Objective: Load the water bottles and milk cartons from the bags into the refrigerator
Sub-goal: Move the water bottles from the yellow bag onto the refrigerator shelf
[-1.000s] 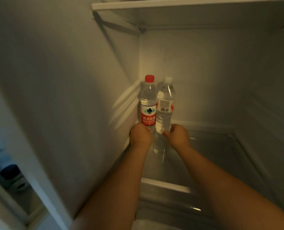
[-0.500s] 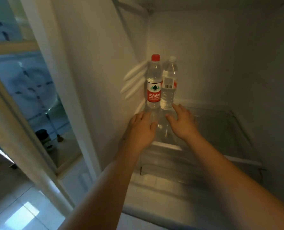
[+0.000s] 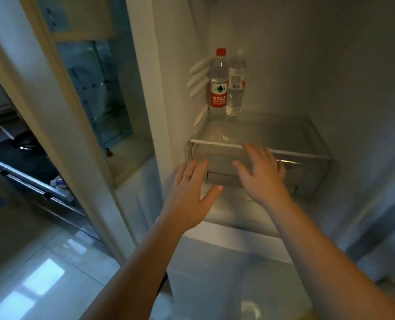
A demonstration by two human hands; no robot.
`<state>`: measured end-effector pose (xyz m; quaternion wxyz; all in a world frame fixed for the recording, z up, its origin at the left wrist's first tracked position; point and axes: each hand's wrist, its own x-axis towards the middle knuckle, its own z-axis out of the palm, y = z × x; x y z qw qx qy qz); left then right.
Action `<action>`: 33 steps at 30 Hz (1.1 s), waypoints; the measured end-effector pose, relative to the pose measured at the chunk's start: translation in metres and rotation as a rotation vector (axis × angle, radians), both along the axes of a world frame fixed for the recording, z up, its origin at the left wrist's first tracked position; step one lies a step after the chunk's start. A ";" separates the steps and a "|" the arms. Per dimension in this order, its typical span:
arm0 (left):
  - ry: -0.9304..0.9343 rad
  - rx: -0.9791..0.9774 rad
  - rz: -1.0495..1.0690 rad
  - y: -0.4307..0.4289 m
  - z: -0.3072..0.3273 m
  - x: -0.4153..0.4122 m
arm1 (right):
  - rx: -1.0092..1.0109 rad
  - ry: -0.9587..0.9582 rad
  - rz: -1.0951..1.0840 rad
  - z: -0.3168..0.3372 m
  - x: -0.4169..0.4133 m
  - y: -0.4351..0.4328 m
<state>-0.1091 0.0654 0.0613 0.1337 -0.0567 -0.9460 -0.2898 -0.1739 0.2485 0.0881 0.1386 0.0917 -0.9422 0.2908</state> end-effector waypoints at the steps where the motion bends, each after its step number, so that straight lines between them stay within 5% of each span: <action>1: -0.010 -0.005 -0.002 -0.004 -0.003 0.018 | 0.015 0.011 0.010 -0.004 0.019 0.000; 15: -0.157 -0.136 0.216 -0.026 -0.049 0.231 | 0.068 -0.038 0.266 -0.068 0.224 0.012; 21: -0.255 0.107 0.357 0.007 -0.062 0.310 | -0.028 -0.019 0.373 -0.096 0.275 0.032; 33: -0.321 0.250 0.627 0.110 -0.098 0.479 | 0.000 -0.257 0.615 -0.126 0.403 0.084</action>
